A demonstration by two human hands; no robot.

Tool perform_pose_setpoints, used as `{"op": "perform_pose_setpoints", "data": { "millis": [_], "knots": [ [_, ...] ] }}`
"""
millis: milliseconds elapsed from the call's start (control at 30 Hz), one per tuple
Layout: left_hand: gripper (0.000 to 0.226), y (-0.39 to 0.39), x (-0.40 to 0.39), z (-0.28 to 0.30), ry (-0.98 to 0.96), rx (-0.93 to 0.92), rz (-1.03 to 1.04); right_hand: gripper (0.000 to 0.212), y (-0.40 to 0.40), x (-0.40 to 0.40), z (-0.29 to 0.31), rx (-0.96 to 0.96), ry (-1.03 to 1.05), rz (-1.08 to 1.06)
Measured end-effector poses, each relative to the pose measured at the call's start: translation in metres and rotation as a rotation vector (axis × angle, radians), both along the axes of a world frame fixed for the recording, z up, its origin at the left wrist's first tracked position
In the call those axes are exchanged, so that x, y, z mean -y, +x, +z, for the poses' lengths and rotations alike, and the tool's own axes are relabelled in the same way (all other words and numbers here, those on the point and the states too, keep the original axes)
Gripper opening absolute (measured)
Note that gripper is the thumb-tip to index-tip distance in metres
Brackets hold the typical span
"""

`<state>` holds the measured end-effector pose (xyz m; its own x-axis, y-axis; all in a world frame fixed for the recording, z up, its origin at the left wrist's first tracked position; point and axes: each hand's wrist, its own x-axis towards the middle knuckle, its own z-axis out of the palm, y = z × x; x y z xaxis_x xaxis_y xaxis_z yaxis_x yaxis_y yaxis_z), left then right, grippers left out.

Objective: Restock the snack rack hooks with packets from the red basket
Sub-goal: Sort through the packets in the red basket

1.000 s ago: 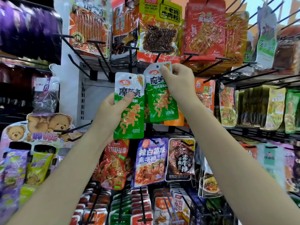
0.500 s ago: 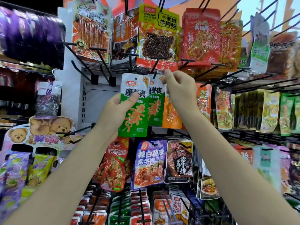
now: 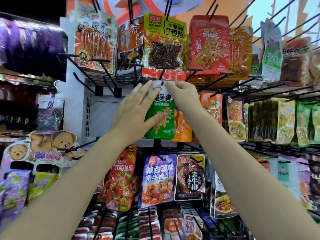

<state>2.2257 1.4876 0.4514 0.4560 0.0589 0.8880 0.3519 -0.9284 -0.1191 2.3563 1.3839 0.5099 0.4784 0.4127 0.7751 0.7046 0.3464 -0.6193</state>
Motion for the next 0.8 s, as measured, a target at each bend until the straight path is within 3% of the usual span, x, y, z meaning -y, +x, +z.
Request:
{"op": "perform_pose_setpoints", "data": {
  "millis": [133,200,300,400,500,667,800],
  "knots": [
    [0.075,0.000,0.001,0.000,-0.022,-0.057,0.060,0.039,0.006,-0.006,-0.002,0.121,-0.017,-0.119],
    [0.074,0.003,-0.001,-0.001,-0.002,-0.100,0.107,0.024,0.007,-0.003,-0.009,0.284,0.000,-0.266],
    [0.075,0.007,-0.002,0.000,0.049,-0.161,0.199,0.033,0.012,0.006,-0.028,0.672,0.069,-0.588],
    [0.077,0.014,-0.003,0.002,0.059,-0.193,0.264,0.042,0.027,0.007,-0.045,0.928,-0.066,-0.789],
    [0.078,0.023,-0.007,0.005,0.001,-0.210,0.274,0.048,0.040,0.004,-0.052,0.884,-0.208,-0.705],
    [0.072,0.026,-0.004,0.004,-0.068,-0.224,0.214,0.043,0.043,0.012,-0.056,0.864,-0.149,-0.587],
    [0.057,0.006,0.018,-0.014,-0.098,0.010,-0.023,0.028,0.033,0.048,-0.075,0.783,0.035,-0.431]
  ]
}}
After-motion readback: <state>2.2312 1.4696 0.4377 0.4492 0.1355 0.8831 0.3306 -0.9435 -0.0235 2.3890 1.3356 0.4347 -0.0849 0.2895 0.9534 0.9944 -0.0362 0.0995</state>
